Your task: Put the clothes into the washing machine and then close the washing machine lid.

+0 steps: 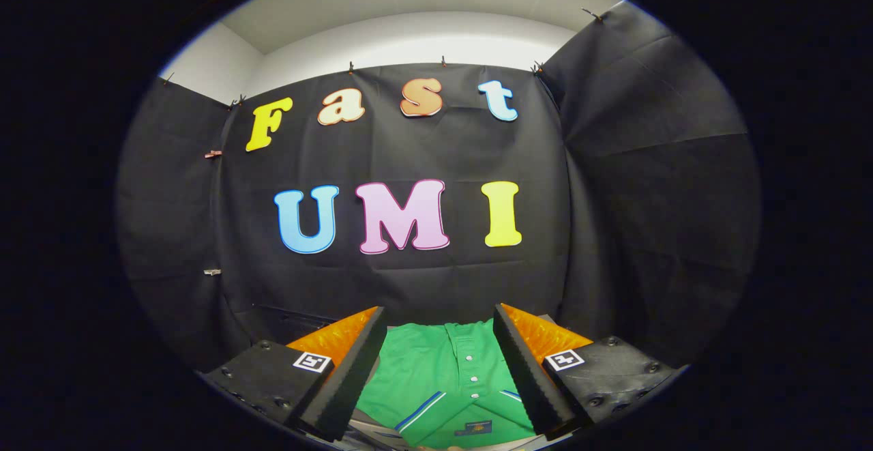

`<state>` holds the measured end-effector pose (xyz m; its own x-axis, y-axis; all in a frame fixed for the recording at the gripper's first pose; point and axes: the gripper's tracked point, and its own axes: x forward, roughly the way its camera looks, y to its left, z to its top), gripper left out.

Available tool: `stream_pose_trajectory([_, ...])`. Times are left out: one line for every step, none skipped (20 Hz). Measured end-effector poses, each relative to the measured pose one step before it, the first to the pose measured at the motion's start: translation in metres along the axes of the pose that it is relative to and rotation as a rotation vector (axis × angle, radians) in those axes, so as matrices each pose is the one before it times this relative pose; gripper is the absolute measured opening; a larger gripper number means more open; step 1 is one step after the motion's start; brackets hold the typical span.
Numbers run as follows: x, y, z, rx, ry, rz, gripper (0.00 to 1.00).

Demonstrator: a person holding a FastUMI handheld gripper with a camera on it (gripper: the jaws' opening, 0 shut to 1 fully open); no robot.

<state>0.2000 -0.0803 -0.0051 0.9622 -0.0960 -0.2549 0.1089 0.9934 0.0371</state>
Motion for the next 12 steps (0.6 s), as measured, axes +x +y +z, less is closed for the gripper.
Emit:
stream_pose_trajectory([0.00971,-0.00465,-0.00158,0.00105,0.0153,-0.00739,0.98])
stream_pose_trajectory([0.00971,-0.00355,-0.0023,0.00347,0.01972,-0.00609,0.98])
stream_pose_trajectory([0.00801,-0.00271,-0.00337,0.00618,0.02414,-0.00357,0.98])
stream_pose_trajectory([0.00812,-0.00315,-0.00543,0.00436,0.02544,-0.0015,0.98])
stream_pose_trajectory([0.00782,-0.0011,-0.00484,0.00362,0.02465,0.00292,0.98])
stream_pose_trajectory([0.00994,-0.00082,-0.00515,0.00021,0.0244,0.00052,0.98])
stream_pose_trajectory([0.00827,-0.00186,-0.00547,-0.00114,0.02562,-0.00392,0.98])
stream_pose_trajectory([0.00778,-0.00201,-0.0045,-0.00311,0.02428,-0.00464,0.98])
stream_pose_trajectory([0.00945,-0.00174,-0.00621,-0.00231,0.02686,-0.00343,0.98])
stream_pose_trajectory([0.00796,-0.0006,-0.007,-0.0027,0.02933,-0.00237,0.98])
stream_pose_trajectory([0.00868,-0.00005,-0.00649,-0.00442,0.02964,-0.00021,0.98])
stream_pose_trajectory([0.00914,-0.00068,-0.00588,-0.00372,0.02651,-0.00214,0.98])
